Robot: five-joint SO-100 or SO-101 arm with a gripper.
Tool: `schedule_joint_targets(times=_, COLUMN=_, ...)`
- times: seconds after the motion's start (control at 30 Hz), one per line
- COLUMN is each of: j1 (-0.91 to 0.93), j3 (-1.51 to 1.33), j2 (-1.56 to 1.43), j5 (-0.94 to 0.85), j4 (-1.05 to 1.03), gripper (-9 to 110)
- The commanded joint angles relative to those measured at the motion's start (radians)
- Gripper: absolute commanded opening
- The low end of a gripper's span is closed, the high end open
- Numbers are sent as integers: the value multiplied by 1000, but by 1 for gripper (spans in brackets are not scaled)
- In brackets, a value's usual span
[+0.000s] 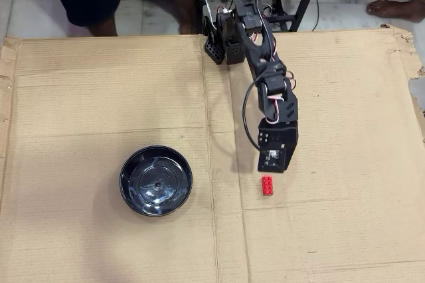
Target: Grasp a lego block and put it in the bin.
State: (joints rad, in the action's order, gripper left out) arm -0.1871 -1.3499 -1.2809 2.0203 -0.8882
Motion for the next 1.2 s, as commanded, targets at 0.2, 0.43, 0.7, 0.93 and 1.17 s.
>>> schedule_joint_targets(times=0.2, j1=-8, j3=40, j2=110, j5=9, j4=147, gripper=19)
schedule_joint_targets(times=0.43, j1=-8, j3=40, j2=184, j5=-3, j4=249, gripper=19)
schedule_joint_targets(times=0.7, j1=-8, j3=40, j2=209, j5=-6, j4=265, gripper=38)
schedule_joint_targets(times=0.93, j1=-8, j3=38, j2=262, j5=-6, j4=264, gripper=38)
schedule_joint_targets(times=1.17, j1=-9, j3=38, j2=319, j5=-6, j4=265, gripper=38)
